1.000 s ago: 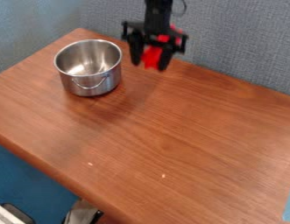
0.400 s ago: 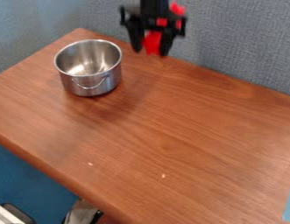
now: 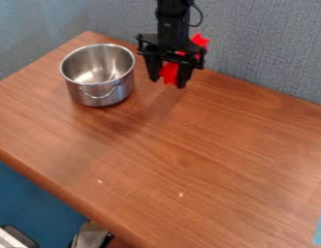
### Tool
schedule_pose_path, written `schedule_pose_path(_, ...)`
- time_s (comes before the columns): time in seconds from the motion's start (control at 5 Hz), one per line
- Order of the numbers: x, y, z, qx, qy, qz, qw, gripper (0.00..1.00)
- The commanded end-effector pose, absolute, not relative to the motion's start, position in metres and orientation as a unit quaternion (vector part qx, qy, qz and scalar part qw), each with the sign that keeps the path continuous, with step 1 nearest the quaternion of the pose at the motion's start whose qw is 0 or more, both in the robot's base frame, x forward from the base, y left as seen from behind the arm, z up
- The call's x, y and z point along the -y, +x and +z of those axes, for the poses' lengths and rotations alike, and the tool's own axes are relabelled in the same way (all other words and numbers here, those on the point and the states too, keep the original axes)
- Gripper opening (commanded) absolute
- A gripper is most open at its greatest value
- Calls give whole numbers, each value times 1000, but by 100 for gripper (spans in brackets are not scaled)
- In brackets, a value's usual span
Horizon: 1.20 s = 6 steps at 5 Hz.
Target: Put the red object in the metal pot
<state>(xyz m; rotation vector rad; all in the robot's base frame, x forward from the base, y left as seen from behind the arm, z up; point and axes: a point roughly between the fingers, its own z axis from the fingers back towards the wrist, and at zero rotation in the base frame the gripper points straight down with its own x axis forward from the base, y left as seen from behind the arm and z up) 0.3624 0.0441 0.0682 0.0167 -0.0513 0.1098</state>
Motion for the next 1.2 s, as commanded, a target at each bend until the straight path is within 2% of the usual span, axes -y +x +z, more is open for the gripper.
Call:
schedule_pose_path(0.0,-53,367,73,42,4,47,998,0)
schedule_pose_path(0.2,-69,364,99,66,5,69,995,0)
schedule_pose_path(0.4,-83,365,114,85,11,78,993,0)
schedule_pose_path(0.8,-34,379,124,85,20,50,995,0)
schedule_pose_path(1.0,-53,367,135,70,36,108,991,0)
